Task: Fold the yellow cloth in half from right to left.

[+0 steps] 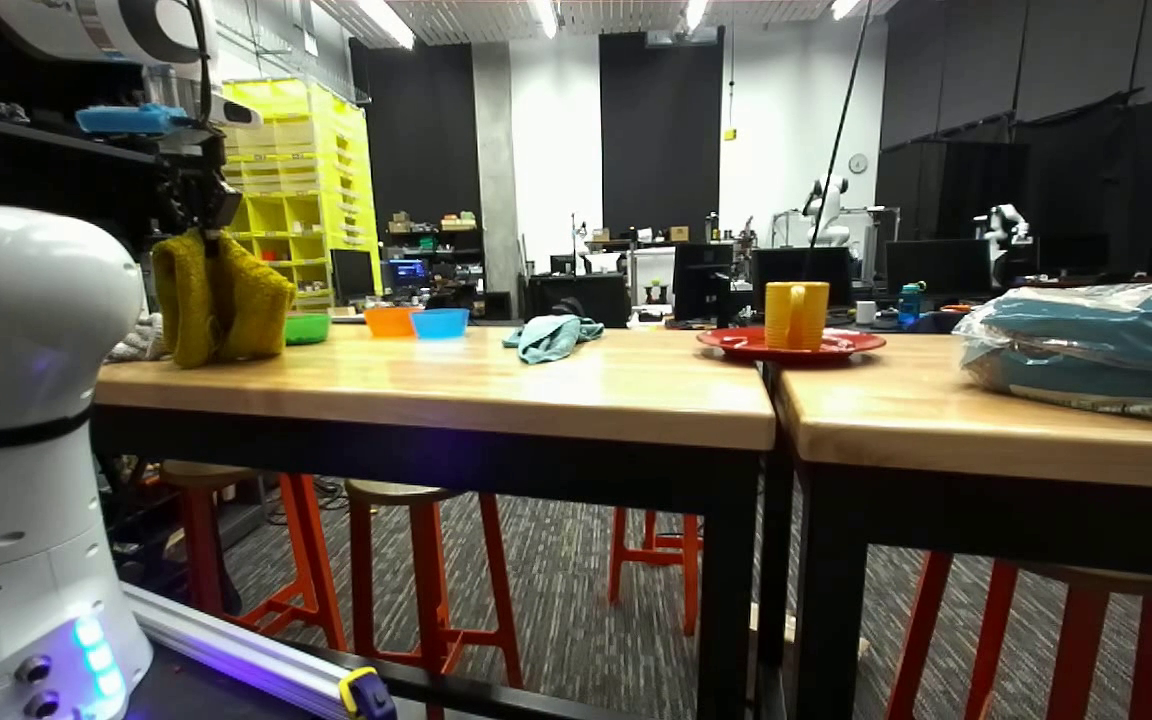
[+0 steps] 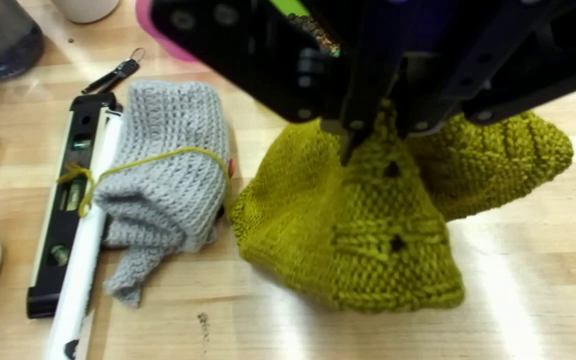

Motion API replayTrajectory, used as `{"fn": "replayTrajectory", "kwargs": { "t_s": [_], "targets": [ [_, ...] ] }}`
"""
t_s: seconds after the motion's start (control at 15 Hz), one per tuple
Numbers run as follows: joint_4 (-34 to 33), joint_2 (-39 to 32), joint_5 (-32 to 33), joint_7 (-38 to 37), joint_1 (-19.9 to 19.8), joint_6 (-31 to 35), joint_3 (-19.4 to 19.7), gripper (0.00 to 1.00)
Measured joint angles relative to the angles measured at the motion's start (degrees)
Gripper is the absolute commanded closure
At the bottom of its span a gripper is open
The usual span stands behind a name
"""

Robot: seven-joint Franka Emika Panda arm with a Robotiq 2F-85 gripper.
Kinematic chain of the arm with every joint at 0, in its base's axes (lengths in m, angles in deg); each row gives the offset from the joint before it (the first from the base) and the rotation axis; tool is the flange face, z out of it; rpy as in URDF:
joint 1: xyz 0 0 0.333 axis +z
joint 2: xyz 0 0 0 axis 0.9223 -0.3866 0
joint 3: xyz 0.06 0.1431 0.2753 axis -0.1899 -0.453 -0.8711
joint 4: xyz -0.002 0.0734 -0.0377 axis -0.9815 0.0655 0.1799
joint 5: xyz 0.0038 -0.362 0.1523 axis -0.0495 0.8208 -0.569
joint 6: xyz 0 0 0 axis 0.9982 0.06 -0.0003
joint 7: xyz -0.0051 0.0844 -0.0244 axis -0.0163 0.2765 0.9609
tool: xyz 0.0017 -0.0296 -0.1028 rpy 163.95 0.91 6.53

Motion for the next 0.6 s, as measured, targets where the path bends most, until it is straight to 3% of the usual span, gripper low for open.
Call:
{"fn": "replayTrajectory", "kwargs": {
  "t_s": [0.6],
  "targets": [
    [-0.73, -2.28, -2.1, 2.68, -1.06, 1.77, 1.95, 0.98]
  ]
}}
